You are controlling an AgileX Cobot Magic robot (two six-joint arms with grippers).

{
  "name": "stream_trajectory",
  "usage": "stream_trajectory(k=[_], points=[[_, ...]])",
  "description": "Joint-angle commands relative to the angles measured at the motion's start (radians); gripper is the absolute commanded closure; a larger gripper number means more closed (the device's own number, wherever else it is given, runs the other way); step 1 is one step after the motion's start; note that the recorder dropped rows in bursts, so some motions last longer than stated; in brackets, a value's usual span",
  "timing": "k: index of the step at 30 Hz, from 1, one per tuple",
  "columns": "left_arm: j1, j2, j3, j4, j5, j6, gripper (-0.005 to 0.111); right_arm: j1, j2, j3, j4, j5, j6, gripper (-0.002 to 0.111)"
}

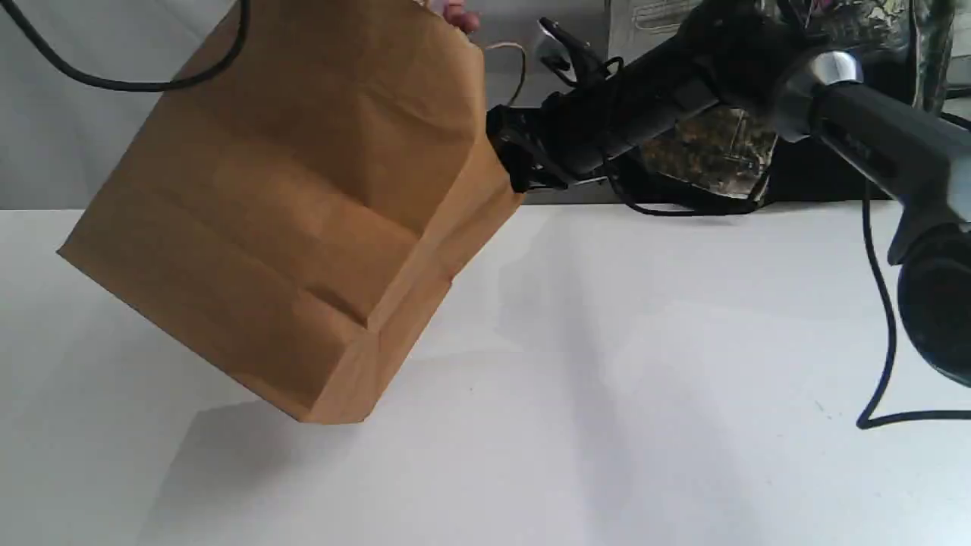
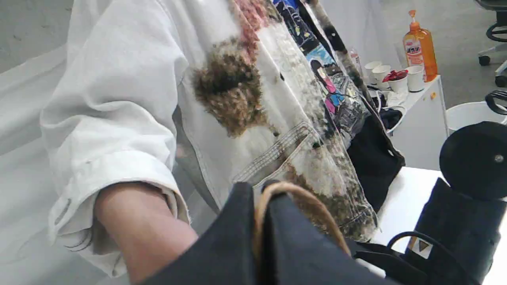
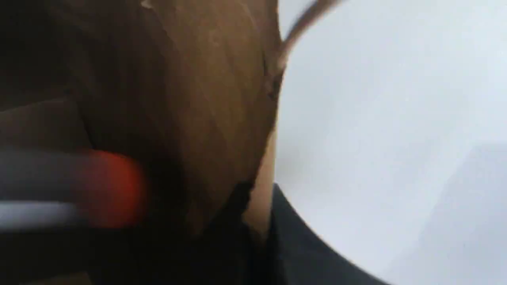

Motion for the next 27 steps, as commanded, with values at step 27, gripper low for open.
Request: stream_trajectory(k=[27], points=[[0.038, -0.358, 0.755, -0.565, -0.24, 0.521, 0.107, 0.0, -0.176, 0.002, -0.078, -0.18, -0.148, 0.108]])
